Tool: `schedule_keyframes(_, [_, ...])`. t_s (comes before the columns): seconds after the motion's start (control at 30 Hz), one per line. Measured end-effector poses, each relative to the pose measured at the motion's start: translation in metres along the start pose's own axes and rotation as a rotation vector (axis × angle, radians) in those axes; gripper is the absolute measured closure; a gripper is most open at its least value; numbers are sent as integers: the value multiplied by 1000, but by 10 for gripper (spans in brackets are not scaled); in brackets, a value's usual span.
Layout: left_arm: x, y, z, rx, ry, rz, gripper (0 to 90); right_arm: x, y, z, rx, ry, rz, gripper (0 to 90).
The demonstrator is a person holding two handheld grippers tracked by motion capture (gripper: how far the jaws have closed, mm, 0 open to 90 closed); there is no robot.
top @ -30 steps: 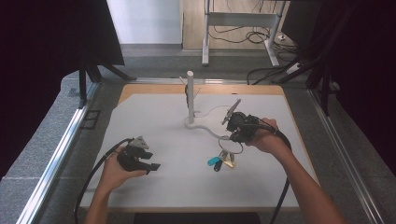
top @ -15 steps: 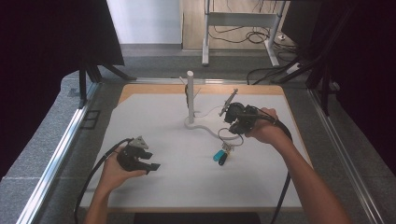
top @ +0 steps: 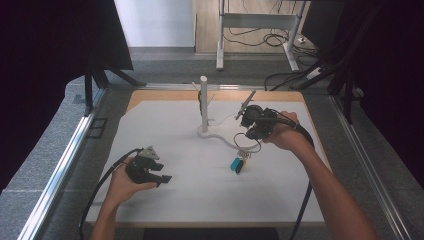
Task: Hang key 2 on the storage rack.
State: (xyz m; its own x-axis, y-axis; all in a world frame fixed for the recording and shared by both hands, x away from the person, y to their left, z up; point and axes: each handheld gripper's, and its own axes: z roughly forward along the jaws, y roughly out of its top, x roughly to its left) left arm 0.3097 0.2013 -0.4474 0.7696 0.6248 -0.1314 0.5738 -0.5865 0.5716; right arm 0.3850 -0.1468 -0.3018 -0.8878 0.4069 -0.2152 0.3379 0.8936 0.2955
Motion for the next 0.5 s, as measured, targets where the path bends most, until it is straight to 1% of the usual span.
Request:
schedule_keyframes(0.33, [0, 0, 0, -2, -3, -3, 419, -4, 7, -7, -3, -12, -2, 880])
schedule_keyframes(0.5, [0, 0, 0, -3, -6, -4, 420, -9, 14, -13, 5, -19, -2, 880])
